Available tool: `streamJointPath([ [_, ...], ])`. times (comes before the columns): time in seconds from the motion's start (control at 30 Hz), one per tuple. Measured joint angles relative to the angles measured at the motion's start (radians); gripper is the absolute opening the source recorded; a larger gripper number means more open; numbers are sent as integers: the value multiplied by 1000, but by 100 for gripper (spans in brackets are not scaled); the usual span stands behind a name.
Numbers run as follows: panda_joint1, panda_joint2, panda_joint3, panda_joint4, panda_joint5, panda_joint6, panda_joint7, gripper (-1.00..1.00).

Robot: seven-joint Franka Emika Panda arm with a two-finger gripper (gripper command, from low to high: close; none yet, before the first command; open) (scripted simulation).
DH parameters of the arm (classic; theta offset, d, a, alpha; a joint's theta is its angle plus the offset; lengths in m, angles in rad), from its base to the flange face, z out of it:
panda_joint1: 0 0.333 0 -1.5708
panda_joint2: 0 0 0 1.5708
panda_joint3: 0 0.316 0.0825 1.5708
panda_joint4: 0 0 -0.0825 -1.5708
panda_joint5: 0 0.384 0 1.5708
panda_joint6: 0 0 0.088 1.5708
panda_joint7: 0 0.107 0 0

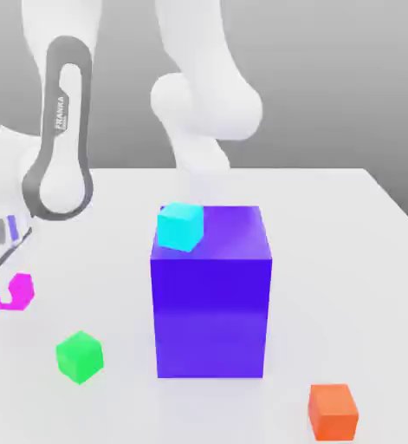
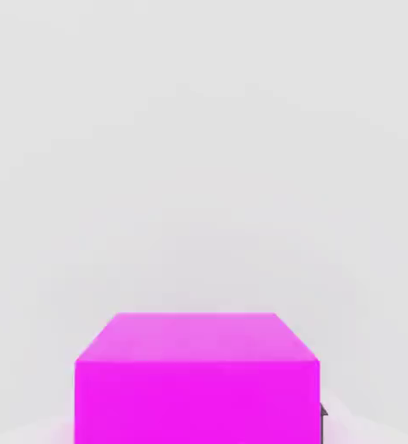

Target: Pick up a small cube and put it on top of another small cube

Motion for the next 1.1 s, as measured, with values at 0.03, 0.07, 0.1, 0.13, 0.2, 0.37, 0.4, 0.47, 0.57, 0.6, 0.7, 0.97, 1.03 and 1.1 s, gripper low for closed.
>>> streamJointPath([
  [0.03, 9, -15, 6, -2, -2, -11, 19, -100],
  [0.07, 19, -27, 13, -2, -1, -20, 39, -100],
  [0.1, 31, -37, 21, -3, 1, -28, 60, -100],
  [0.13, 46, -47, 28, -3, 3, -36, 81, -100],
  [0.2, 76, -66, 43, -4, 5, -50, 124, -100],
  [0.37, 141, -108, 74, -5, -4, -83, 244, -100],
  [0.4, 152, -116, 82, -6, -8, -90, 270, -100],
  [0.47, 165, -130, 105, -7, -18, -103, 322, -100],
  [0.57, 208, -149, 117, -8, -37, -122, 404, -100],
  [0.6, 221, -154, 123, -8, -44, -128, 431, -100],
  [0.7, 259, -168, 138, -9, -66, -147, 516, -100],
  [0.97, 279, -106, 148, 1, -98, -97, 603, -100],
  [1.03, 280, -74, 149, 3, -97, -66, 603, -100],
  [1.1, 280, -39, 151, 4, -93, -33, 601, -100],
])
